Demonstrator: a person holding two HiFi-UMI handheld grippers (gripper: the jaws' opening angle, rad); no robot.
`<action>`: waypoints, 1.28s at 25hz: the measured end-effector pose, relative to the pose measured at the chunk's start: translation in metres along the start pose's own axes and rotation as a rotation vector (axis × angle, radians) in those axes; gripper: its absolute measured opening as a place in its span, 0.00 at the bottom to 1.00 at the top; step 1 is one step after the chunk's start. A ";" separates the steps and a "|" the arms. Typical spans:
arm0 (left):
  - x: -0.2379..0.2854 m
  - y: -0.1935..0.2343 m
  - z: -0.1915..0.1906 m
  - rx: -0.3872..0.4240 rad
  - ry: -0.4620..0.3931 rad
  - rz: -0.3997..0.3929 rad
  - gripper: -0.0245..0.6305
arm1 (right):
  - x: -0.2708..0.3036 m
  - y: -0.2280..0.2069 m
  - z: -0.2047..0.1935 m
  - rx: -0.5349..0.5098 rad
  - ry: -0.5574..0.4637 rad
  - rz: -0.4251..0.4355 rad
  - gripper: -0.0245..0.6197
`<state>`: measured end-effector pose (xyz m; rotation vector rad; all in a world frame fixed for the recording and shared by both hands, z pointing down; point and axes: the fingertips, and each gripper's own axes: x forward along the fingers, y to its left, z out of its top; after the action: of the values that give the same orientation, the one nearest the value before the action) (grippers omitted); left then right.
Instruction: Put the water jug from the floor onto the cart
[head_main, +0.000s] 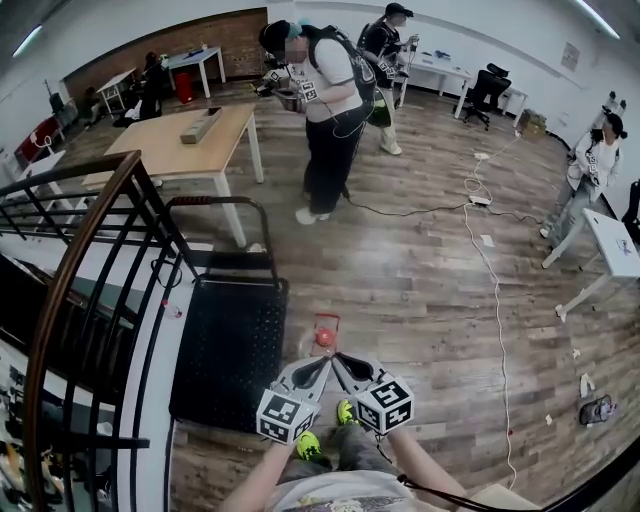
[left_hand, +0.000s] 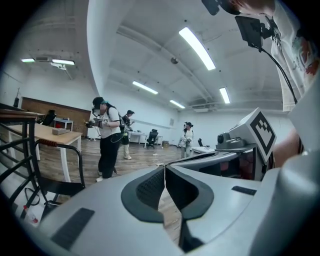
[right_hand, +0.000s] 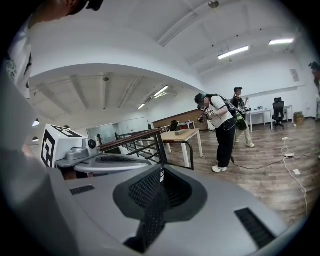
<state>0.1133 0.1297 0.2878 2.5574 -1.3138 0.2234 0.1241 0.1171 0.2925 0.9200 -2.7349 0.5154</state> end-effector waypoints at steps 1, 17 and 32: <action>0.008 0.004 -0.002 -0.004 0.007 0.001 0.06 | 0.004 -0.007 0.000 0.001 0.004 0.002 0.07; 0.149 0.066 0.012 -0.012 0.041 0.113 0.06 | 0.072 -0.146 0.024 -0.015 0.047 0.111 0.07; 0.224 0.101 -0.028 -0.003 0.161 0.146 0.06 | 0.112 -0.217 -0.010 0.023 0.114 0.186 0.08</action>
<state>0.1603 -0.0926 0.3868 2.3859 -1.4377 0.4447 0.1703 -0.1014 0.3915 0.6237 -2.7295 0.6131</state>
